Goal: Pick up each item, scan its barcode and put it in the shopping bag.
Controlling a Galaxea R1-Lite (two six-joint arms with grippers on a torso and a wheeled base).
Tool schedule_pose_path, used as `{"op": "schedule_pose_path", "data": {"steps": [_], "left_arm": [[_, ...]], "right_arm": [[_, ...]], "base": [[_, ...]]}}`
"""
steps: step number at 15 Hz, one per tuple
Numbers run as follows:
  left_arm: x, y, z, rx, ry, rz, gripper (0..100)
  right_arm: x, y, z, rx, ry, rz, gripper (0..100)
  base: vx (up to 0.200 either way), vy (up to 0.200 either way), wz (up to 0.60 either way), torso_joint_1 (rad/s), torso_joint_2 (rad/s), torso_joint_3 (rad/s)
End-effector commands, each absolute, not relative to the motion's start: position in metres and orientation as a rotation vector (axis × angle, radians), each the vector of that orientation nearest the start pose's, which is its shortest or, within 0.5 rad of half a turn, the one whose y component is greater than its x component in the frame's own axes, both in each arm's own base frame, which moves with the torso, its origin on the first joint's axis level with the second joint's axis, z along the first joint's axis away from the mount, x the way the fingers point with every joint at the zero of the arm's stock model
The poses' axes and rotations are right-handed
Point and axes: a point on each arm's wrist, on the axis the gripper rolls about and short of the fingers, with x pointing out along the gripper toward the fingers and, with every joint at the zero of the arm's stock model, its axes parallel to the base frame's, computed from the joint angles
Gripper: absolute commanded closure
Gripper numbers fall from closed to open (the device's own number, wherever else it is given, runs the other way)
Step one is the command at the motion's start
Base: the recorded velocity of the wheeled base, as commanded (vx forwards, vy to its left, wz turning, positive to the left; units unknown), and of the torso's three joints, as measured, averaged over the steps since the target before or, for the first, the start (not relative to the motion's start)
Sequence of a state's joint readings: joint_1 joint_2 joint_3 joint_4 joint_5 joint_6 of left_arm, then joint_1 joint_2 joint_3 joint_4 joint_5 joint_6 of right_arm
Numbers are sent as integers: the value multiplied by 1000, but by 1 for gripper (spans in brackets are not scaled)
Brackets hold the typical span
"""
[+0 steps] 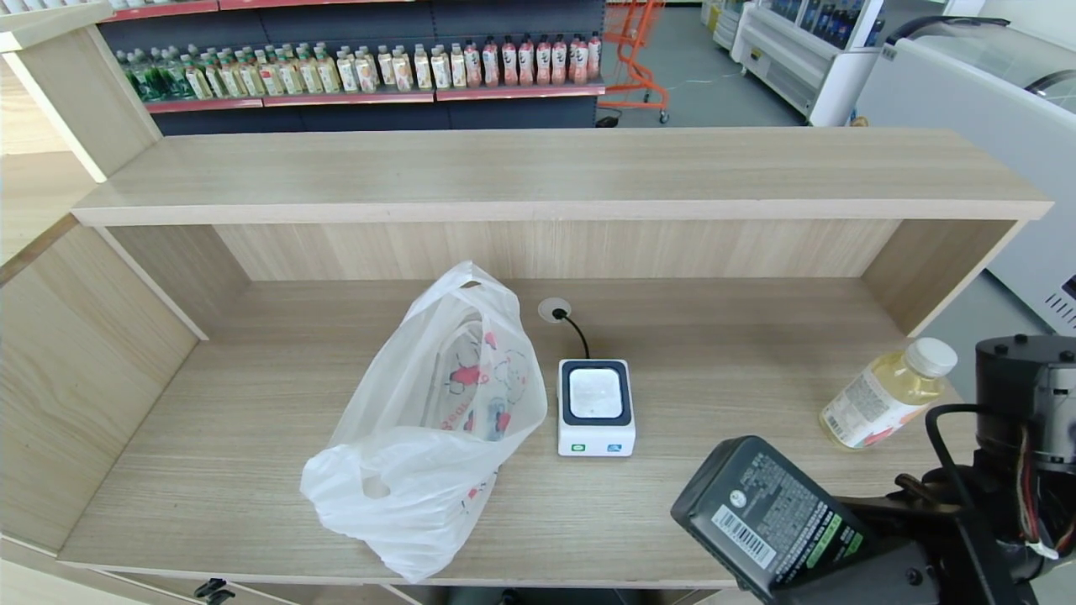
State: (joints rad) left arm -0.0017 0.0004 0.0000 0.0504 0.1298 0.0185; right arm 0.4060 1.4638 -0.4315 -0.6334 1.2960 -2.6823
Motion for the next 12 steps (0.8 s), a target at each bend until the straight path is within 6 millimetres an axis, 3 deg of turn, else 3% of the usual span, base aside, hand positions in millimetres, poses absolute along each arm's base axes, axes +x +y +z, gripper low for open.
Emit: {"op": "schedule_pose_path", "data": {"steps": [1,9,11,12], "left_arm": [[-23,3,70,22,52,128,0],[-23,3,70,22,52,128,0],[-23,3,70,22,52,128,0],[-23,3,70,22,52,128,0]], "right_arm": [[177,100,153,2258,2508,-1271,100],[178,104,150,2234,2514,-1327,100],[179,103,159,2260,2497,-1540,100],[181,100,171,2305,2466,-1756,100]], "base": [[0,0,0,0,0,0],[0,0,0,0,0,0],[0,0,0,0,0,0],[0,0,0,0,0,0]]}}
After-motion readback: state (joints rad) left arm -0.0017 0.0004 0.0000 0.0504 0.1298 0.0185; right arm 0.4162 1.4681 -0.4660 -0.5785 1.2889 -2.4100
